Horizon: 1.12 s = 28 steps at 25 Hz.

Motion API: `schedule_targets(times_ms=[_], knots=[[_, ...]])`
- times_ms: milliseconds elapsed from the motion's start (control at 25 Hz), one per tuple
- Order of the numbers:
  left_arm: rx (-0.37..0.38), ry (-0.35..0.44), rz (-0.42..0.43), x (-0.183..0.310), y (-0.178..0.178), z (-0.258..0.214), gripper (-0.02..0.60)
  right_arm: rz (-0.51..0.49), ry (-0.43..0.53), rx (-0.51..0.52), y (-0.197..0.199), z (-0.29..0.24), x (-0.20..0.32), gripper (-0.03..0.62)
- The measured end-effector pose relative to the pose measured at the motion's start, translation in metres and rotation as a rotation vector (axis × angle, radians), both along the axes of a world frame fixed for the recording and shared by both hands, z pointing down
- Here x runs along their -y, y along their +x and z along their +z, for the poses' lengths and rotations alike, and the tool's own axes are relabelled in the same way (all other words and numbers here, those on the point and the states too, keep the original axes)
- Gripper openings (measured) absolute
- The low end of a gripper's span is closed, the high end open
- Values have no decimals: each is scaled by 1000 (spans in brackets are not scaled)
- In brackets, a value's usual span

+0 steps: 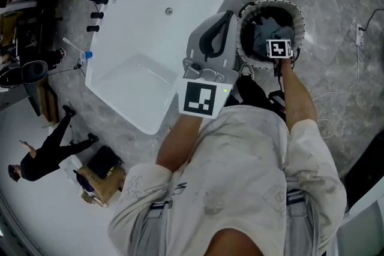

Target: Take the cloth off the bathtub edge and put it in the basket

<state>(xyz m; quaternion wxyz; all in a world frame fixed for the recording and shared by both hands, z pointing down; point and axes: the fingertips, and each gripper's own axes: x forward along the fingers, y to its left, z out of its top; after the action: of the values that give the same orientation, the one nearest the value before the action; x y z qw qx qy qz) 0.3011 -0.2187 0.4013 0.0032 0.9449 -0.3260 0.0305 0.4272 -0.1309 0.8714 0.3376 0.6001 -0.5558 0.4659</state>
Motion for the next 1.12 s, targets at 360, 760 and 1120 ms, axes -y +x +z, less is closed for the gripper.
schedule_targets(times_ms=[360,760,1120], knots=[[5,-9,9,-12,6,4,-3,-18,14,50,-7,-6,-5,219],[0,-7,36,-19,16,2,-3,-24,37,88,-8,-18,-2,222],[-37,-30,45,-20,15,1,-3,-16,106,91,-8,-43,11,225]])
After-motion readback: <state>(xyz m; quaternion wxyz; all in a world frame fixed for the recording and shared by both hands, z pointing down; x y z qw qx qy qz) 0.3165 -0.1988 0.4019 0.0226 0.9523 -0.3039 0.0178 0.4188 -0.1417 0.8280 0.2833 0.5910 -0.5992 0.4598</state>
